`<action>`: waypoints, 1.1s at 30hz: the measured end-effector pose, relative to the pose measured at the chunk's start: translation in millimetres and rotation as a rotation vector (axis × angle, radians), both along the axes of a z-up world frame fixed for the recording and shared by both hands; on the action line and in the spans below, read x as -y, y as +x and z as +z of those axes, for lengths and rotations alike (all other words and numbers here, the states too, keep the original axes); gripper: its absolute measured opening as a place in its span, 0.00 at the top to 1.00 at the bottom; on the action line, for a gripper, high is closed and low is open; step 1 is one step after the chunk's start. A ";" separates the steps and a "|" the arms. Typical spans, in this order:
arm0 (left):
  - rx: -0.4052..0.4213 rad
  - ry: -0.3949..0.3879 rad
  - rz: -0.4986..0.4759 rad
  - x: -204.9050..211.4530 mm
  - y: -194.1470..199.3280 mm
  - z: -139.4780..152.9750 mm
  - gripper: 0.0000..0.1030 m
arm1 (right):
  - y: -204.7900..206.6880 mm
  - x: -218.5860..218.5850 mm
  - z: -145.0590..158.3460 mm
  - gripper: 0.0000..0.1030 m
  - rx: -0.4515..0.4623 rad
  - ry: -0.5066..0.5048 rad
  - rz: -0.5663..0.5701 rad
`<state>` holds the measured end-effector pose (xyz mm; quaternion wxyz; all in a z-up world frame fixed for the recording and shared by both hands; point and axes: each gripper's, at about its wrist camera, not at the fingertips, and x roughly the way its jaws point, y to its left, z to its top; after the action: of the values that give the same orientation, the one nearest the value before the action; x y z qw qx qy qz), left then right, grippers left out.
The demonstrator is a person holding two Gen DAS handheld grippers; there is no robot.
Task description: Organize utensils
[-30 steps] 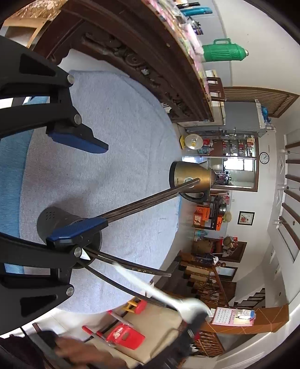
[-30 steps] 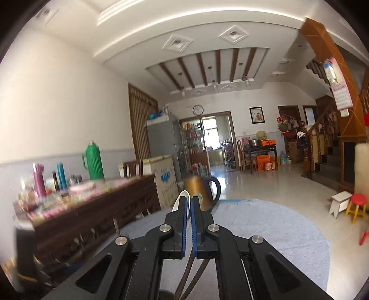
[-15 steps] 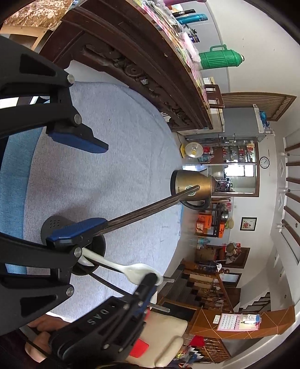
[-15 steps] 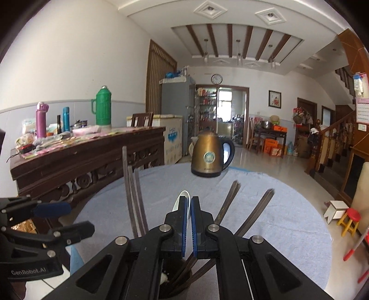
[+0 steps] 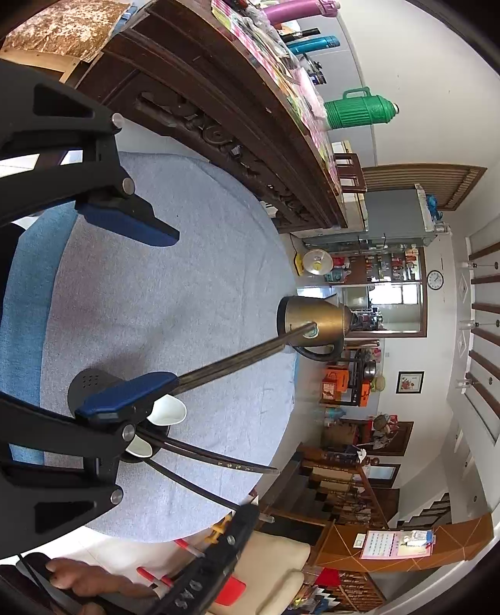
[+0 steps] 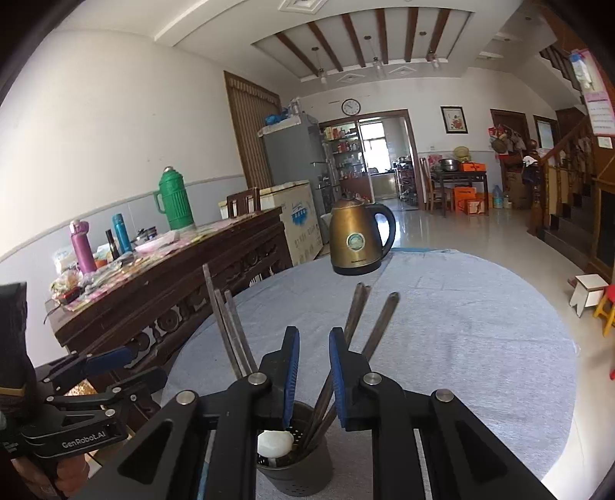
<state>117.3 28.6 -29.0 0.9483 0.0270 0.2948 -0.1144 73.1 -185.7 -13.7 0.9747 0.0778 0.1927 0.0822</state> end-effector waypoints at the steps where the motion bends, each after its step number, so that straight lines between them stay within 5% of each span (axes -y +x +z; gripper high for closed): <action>1: -0.008 -0.003 0.002 -0.9 -0.1 -0.5 0.33 | -3.4 3.0 1.7 0.82 0.008 0.003 -0.006; 8: -0.056 0.000 0.018 0.5 -1.8 0.5 0.32 | -14.1 16.5 4.9 0.78 -0.042 0.076 -0.001; 10: -0.058 0.008 0.036 1.5 -3.8 4.8 0.30 | -21.0 14.3 4.4 0.67 -0.062 0.079 0.006; 12: -0.056 0.017 0.058 0.8 -5.7 9.1 0.30 | -29.7 12.2 4.3 0.39 -0.072 0.074 0.006; 26: 0.089 0.070 0.189 -15.0 -57.7 55.7 0.27 | -75.0 -16.2 21.5 0.38 -0.158 -0.070 -0.058; 33: 0.135 0.068 0.181 -19.7 -74.8 67.0 0.26 | -74.7 -45.9 28.4 0.38 -0.201 -0.196 -0.151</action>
<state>42.5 48.3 38.0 0.9709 0.0400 0.2354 -0.0162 -1.7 -139.8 14.7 0.9569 0.0045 0.2899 -0.0187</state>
